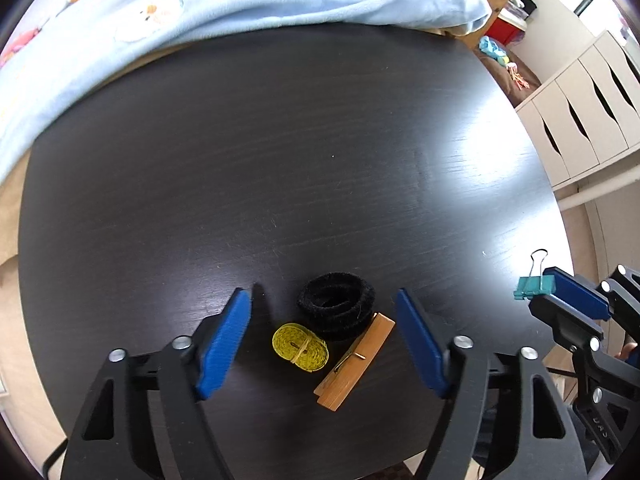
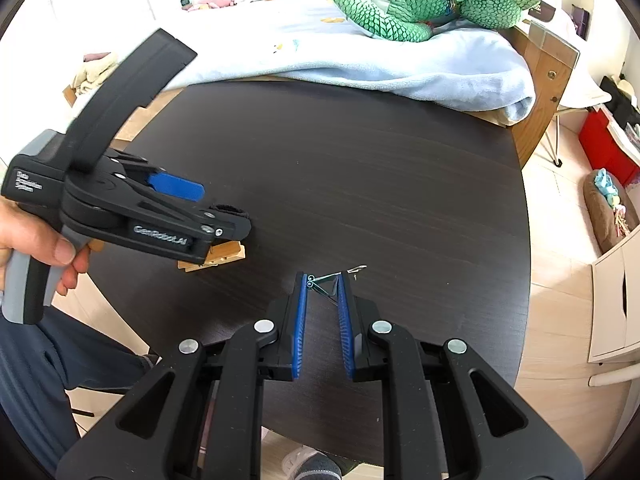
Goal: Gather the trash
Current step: 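Grasp the black hair tie with the left gripper while the right holds the clip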
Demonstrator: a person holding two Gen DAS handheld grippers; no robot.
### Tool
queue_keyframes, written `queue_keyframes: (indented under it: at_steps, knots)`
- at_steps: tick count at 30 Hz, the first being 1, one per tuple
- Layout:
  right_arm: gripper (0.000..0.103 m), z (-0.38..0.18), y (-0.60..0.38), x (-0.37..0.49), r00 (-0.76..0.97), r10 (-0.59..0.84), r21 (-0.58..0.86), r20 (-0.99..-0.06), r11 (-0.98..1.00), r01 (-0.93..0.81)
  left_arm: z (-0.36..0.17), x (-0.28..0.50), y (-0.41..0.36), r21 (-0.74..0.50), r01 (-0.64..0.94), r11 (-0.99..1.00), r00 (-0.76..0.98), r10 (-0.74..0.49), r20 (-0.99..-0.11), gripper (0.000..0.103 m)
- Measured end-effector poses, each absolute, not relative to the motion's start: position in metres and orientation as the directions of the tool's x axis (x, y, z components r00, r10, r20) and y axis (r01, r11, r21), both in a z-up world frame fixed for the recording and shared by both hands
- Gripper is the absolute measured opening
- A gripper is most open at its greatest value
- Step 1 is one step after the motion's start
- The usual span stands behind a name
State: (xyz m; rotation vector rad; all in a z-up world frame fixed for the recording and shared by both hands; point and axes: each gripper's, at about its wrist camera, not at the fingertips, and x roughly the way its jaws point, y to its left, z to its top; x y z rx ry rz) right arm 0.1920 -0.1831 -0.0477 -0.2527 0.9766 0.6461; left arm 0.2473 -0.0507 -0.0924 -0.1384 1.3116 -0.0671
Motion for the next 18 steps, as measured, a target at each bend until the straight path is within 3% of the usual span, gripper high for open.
queue_keyframes:
  at_steps: [3,7,15,18]
  knots:
    - [0.015,-0.0475,-0.1840,0.1918,0.392,0.397,0.087,-0.830,0.786,-0.611,-0.0954,0.2479,-0.0504,-0.139,-0.037,0.990,0.247,-0.126,-0.961,0.055]
    - [0.015,-0.0474,-0.1843,0.1913,0.390,0.402,0.091,-0.829,0.784,-0.615,-0.0973,0.2497,-0.0492,-0.143,-0.046,0.989,0.249,-0.127,-0.960,0.048]
    - [0.015,-0.0492,-0.1823,0.1921,0.385,0.399,0.089,-0.832,0.782,-0.617,-0.0944,0.2482,-0.0460,-0.127,-0.049,0.991,0.271,-0.110,-0.956,0.015]
    - [0.015,-0.0507,-0.1807,0.1923,0.384,0.395,0.086,-0.835,0.781,-0.618,-0.0913,0.2495,-0.0446,-0.122,-0.052,0.991,0.290,-0.102,-0.951,0.012]
